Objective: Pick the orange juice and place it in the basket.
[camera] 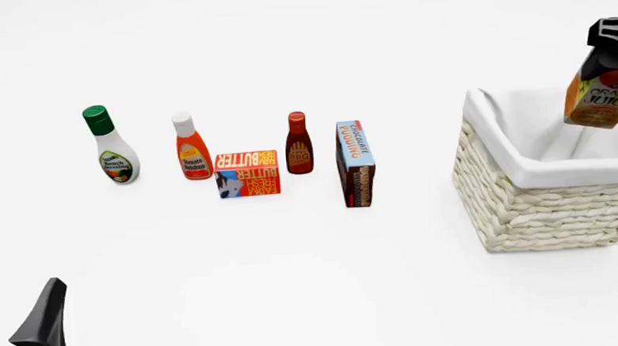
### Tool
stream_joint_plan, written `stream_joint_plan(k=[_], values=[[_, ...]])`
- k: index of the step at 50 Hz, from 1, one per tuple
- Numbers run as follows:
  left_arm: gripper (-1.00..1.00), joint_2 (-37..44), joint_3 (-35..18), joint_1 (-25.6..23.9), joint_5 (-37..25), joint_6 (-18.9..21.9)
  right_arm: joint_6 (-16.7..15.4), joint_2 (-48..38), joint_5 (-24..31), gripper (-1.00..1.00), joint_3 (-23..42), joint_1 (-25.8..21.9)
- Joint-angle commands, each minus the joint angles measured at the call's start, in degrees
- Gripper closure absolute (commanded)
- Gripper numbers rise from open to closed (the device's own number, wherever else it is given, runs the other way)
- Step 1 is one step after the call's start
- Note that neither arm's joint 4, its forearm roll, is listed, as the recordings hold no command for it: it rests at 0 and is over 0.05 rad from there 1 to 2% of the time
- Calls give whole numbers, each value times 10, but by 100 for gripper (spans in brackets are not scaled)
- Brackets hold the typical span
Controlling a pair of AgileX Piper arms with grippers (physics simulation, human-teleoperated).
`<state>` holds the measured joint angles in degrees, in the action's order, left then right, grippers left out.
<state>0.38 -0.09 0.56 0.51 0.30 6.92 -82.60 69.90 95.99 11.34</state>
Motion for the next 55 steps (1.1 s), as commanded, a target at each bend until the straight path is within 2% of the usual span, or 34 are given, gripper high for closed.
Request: stream_joint_plan(k=[1, 4, 13, 15, 25, 38, 40, 43, 55], values=[[-100, 0, 0, 0, -1, -1, 8, -12, 0, 100, -4, 13], [-100, 0, 0, 0, -1, -1, 16, -13, 0, 100, -8, 7], [-100, 0, 0, 0, -1, -1, 14, -22, 0, 100, -12, 16], [-100, 0, 0, 0, -1, -1, 4, -25, 0, 100, -10, 24], [-100, 0, 0, 0, -1, -1, 16, -36, -9, 100, -9, 15], [-100, 0, 0, 0, -1, -1, 11, -43, -41, 100, -33, 24], [-100, 0, 0, 0, -1, -1, 21, -42, -50, 100, -41, 18], [-100, 0, 0, 0, -1, -1, 16, -44, -62, 100, -52, 23], [-100, 0, 0, 0, -1, -1, 24, -62, -99, 100, -80, 20]])
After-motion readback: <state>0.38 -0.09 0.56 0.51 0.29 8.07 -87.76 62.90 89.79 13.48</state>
